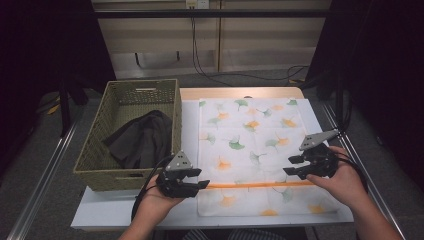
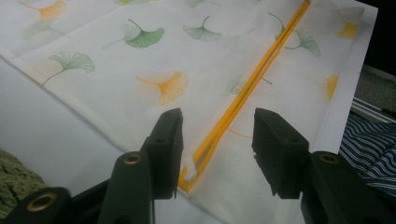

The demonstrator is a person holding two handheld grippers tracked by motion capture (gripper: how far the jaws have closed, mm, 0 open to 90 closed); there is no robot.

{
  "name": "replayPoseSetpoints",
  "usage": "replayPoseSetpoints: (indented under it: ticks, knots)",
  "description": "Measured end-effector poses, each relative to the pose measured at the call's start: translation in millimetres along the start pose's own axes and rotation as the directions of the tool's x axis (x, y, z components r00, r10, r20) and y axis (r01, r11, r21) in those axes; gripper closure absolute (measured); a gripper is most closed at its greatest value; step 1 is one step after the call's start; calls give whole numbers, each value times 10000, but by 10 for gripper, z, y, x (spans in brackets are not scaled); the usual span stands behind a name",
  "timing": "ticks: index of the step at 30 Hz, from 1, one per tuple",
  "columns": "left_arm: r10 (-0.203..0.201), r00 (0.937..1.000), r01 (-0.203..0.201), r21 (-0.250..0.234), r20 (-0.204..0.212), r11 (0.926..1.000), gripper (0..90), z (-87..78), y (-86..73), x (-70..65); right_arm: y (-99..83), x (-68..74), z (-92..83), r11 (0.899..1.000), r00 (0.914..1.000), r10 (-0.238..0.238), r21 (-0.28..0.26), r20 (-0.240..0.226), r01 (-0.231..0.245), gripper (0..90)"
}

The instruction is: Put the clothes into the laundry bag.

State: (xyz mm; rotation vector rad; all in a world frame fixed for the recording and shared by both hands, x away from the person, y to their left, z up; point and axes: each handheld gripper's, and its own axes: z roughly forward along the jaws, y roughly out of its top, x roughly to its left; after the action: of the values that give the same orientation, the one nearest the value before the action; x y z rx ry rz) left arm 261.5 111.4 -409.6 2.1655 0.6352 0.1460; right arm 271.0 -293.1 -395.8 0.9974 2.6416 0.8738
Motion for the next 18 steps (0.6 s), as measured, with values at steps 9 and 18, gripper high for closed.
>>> replayPoseSetpoints:
  ticks: [9, 18]
  knots:
    - [-29, 10000, 29, 14, 39, 10000, 528, -10, -31, 15, 75, 103, 286, 9987, 9977, -468, 170, -487, 477, 470]
    - [-39, 10000, 38, 119, 75, 9999, 528, -15, -32, 18, 121, 161, 547, 9962, 9928, -642, 518, -1010, 697, 519]
